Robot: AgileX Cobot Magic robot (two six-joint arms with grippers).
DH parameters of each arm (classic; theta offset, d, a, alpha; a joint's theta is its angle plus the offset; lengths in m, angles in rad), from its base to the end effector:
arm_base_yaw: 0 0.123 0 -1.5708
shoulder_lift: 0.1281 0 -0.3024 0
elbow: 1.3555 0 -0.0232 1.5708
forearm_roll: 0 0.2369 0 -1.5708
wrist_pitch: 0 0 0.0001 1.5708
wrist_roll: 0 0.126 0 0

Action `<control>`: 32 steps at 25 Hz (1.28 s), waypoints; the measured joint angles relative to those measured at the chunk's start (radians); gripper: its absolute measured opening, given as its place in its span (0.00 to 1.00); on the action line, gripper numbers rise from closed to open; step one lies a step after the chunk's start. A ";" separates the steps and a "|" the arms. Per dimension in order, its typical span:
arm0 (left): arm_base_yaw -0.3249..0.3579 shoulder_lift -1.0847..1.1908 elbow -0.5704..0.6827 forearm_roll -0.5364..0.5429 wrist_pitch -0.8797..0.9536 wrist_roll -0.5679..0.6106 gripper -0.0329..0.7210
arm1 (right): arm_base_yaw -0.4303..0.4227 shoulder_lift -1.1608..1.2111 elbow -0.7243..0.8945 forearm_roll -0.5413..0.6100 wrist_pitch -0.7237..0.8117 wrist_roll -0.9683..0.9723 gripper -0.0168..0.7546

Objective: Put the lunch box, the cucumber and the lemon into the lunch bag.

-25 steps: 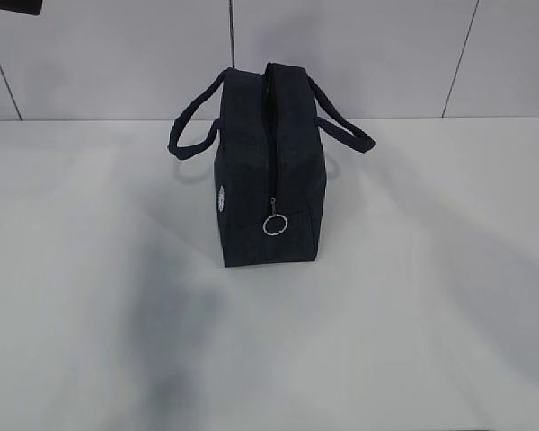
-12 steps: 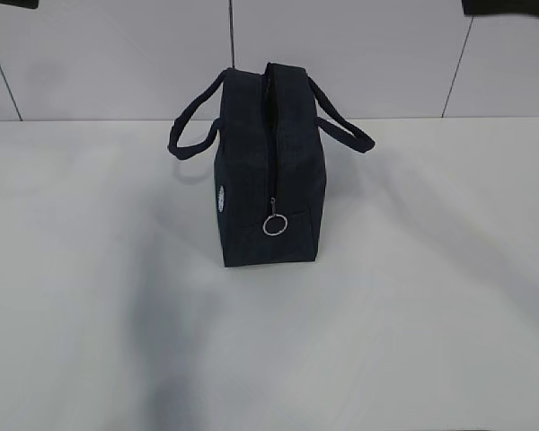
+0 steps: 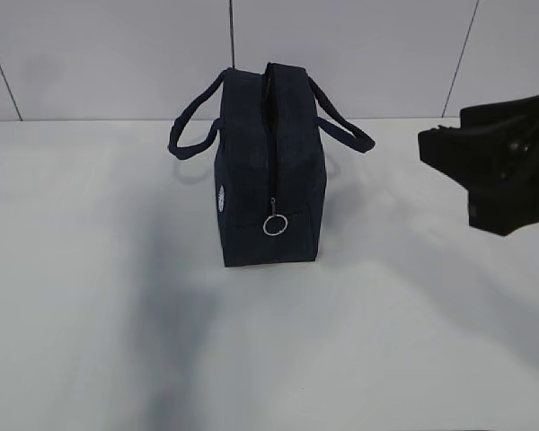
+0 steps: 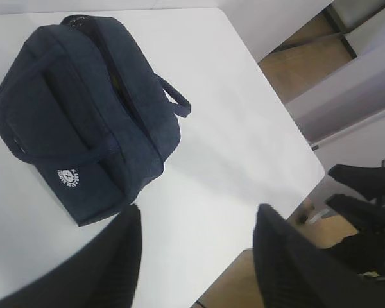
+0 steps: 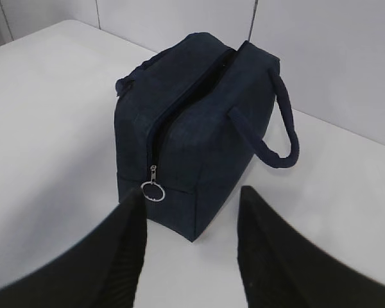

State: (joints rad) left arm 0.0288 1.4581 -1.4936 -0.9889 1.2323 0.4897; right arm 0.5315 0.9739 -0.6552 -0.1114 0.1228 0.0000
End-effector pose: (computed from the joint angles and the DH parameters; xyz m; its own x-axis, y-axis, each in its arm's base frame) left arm 0.2891 -0.0910 0.4176 -0.7584 -0.0081 -0.6517 0.5021 0.6302 -0.5922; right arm 0.1883 0.1087 0.3173 -0.2419 -0.2702 -0.9319 -0.5257 0.8438 -0.1082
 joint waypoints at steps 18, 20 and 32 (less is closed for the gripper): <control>0.000 0.000 0.000 -0.063 0.000 0.057 0.55 | 0.000 0.242 0.094 0.018 -0.304 0.027 0.47; 0.000 0.000 0.000 -0.049 0.000 0.059 0.55 | 0.000 0.272 0.113 0.018 -0.443 0.029 0.47; 0.000 0.000 0.000 -0.032 -0.017 0.063 0.55 | 0.000 0.572 0.242 0.018 -1.018 0.029 0.47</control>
State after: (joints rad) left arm 0.0288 1.4581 -1.4936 -1.0206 1.2154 0.5529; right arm 0.5315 1.5463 -0.4127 -0.0937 -0.8950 0.0292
